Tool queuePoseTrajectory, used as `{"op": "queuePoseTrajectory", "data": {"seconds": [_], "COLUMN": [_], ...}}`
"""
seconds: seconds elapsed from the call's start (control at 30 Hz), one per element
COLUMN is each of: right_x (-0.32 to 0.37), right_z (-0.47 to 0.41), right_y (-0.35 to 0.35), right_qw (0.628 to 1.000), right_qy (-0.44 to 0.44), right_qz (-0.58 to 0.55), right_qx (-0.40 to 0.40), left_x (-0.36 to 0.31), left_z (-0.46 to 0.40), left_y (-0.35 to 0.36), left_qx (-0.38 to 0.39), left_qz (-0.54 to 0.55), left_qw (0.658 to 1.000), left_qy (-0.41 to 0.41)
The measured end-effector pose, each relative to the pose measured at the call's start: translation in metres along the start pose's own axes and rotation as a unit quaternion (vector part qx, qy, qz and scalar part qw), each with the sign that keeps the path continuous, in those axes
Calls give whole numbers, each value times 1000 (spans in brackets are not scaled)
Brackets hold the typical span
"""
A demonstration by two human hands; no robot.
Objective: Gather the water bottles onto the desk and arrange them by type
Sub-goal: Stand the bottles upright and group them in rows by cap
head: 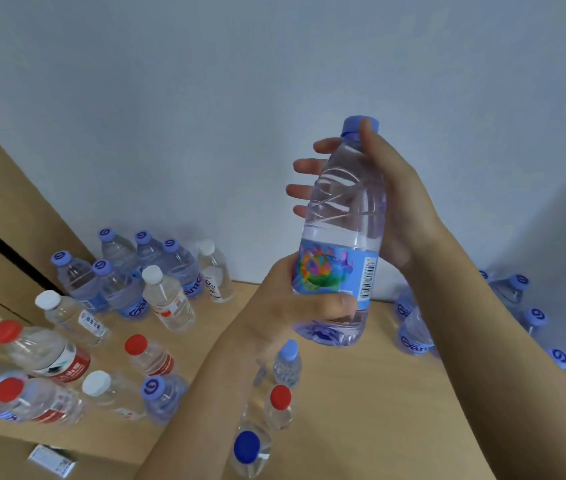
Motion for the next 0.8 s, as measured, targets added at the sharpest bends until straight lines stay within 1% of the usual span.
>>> {"op": "queuePoseTrajectory", "data": {"seconds": [0.07, 0.13, 0.17, 0.27, 0.33, 0.4, 0.47, 0.53, 0.6, 0.63, 0.67, 0.77, 0.8], "right_x": [4, 8, 11, 28, 32, 31, 27, 20, 12, 10, 9, 14, 19], "right_z": [4, 7, 10, 20, 26, 27, 25, 26, 28, 30, 31, 38, 41], "right_y": [-6, -18, -25, -39, -45, -51, -57, -55, -48, -50, -53, -70, -75], "right_qw": [1000, 997, 991, 957, 944, 951, 969, 992, 1000, 1000, 999, 986, 976], "right_qy": [-6, -5, -12, -60, -75, -63, -44, -20, 5, 8, 7, -7, -24], "right_qz": [9, 51, 83, 200, 222, 212, 188, 102, 24, 20, 34, 87, 113], "right_qx": [-11, -64, -101, -204, -232, -216, -156, -70, -10, -12, -32, -144, -184], "left_x": [6, 13, 15, 16, 17, 21, 23, 24, 27, 29, 32, 37, 36], "left_z": [-3, -6, -9, -16, -20, -21, -23, -23, -24, -26, -28, -31, -33], "left_y": [10, 16, 19, 26, 28, 30, 35, 44, 53, 57, 60, 62, 60], "left_qx": [15, 7, -2, -59, -97, -102, -70, -17, 18, 22, 20, -7, -28], "left_qz": [21, 12, -9, -92, -105, -100, -68, -19, 15, 16, 16, 33, 14], "left_qw": [1000, 1000, 1000, 993, 988, 988, 994, 999, 1000, 1000, 1000, 999, 1000], "left_qy": [-1, 1, 5, 41, 59, 61, 47, 27, 4, -4, -9, -16, -6]}}
Point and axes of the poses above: each hand's wrist, its own z-axis away from the middle knuckle, its own y-axis out of the palm, x = y × z, the point moved 9 cm from there along -z, towards the middle knuckle, and after that the axes turned 15 degrees about z, right-handed, at the moved point
